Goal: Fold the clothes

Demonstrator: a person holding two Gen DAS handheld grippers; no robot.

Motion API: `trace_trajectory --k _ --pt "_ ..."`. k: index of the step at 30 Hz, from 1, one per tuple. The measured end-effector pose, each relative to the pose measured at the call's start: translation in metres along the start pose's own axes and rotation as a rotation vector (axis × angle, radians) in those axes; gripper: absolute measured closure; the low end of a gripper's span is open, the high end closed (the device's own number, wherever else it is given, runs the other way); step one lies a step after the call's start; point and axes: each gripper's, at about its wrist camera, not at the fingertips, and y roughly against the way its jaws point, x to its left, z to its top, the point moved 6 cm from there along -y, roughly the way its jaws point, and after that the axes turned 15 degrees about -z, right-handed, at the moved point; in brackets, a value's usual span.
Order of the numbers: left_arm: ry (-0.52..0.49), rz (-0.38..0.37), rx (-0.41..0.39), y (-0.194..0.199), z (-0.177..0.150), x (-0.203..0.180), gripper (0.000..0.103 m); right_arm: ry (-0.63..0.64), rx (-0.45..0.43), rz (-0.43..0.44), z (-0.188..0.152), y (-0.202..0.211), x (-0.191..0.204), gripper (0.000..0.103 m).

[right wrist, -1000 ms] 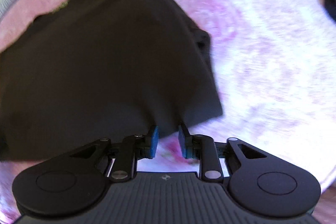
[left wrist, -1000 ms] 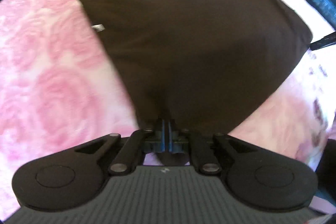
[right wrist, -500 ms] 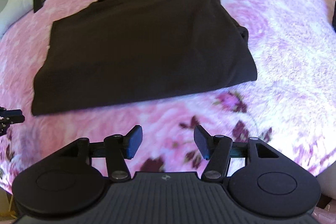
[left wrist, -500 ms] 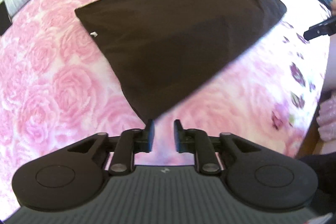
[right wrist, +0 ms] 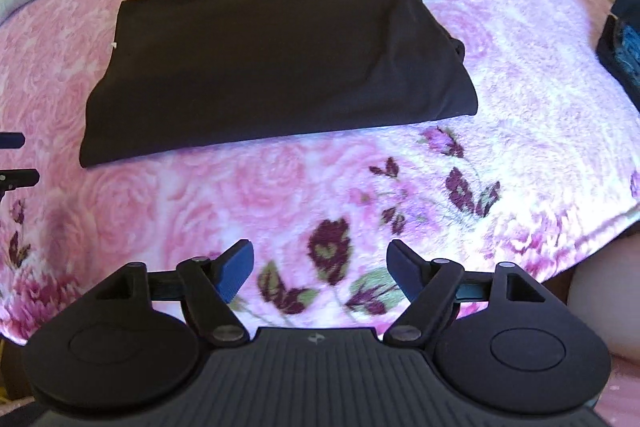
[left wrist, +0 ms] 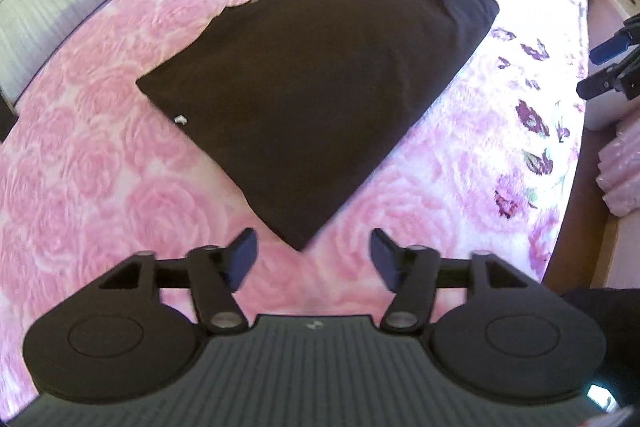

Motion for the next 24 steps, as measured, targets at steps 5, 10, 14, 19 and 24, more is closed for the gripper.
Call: trace_trajectory --k 5,10,14,19,24 --pt "-0.071 -0.042 -0.021 0.011 0.001 0.023 0.028 -0.048 -0.010 -0.058 0.004 0.022 0.022 0.021" --pt "-0.117 -0.069 -0.059 0.029 -0.002 0.053 0.013 -0.088 -0.012 -0.102 0.008 0.041 0.049 0.020" --pt "-0.211 -0.045 -0.060 0.034 -0.006 0.074 0.002 -0.117 -0.021 -0.121 0.013 0.052 0.069 0.015" --pt "-0.459 0.033 -0.014 0.023 -0.009 0.095 0.001 -0.020 -0.070 -0.099 0.018 0.051 0.123 0.015" --pt "-0.707 0.094 -0.024 -0.001 -0.005 0.113 0.001 0.274 -0.221 -0.053 0.022 0.033 0.215 0.017"
